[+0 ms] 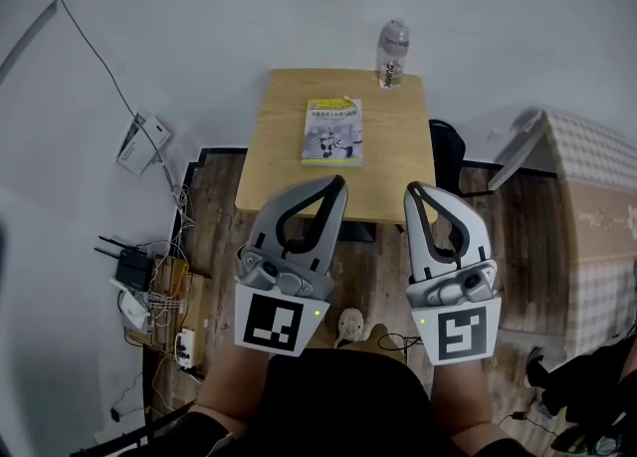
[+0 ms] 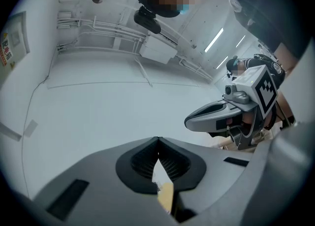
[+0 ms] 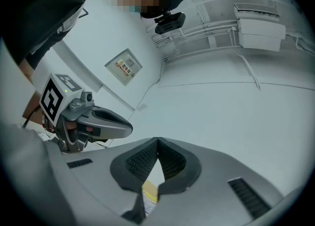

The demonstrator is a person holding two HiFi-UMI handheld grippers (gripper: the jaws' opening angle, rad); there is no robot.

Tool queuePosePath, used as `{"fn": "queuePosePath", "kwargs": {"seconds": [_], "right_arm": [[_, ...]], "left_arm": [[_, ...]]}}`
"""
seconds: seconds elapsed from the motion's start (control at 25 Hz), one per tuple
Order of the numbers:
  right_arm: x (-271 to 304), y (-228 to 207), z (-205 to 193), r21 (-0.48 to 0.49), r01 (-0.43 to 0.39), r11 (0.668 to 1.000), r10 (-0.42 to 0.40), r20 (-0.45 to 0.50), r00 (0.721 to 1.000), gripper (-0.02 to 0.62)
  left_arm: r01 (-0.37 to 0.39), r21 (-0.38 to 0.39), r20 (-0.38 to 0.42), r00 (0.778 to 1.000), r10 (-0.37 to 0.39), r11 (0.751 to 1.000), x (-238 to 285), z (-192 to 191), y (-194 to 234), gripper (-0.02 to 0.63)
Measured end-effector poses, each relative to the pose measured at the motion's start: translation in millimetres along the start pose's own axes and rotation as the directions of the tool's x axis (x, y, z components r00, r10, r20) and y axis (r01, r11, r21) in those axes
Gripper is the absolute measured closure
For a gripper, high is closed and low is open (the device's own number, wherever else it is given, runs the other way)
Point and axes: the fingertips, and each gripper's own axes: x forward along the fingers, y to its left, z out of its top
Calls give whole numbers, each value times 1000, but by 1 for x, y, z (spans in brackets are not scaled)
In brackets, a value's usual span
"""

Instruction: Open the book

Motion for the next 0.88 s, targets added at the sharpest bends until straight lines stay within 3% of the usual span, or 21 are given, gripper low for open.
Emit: {"fn": "queuePosePath", "kwargs": {"seconds": [0.6, 0.88], "right_arm": [[-3, -8, -8, 56, -6, 998, 5, 18, 1000, 567], [17, -9, -24, 75, -8, 997, 8, 5, 1000, 566]], "left_arm": [[-2, 16, -30, 1000, 2, 1000, 6, -6, -4, 601], [13, 15, -64, 998, -12, 1000, 16, -27, 4, 601]]}}
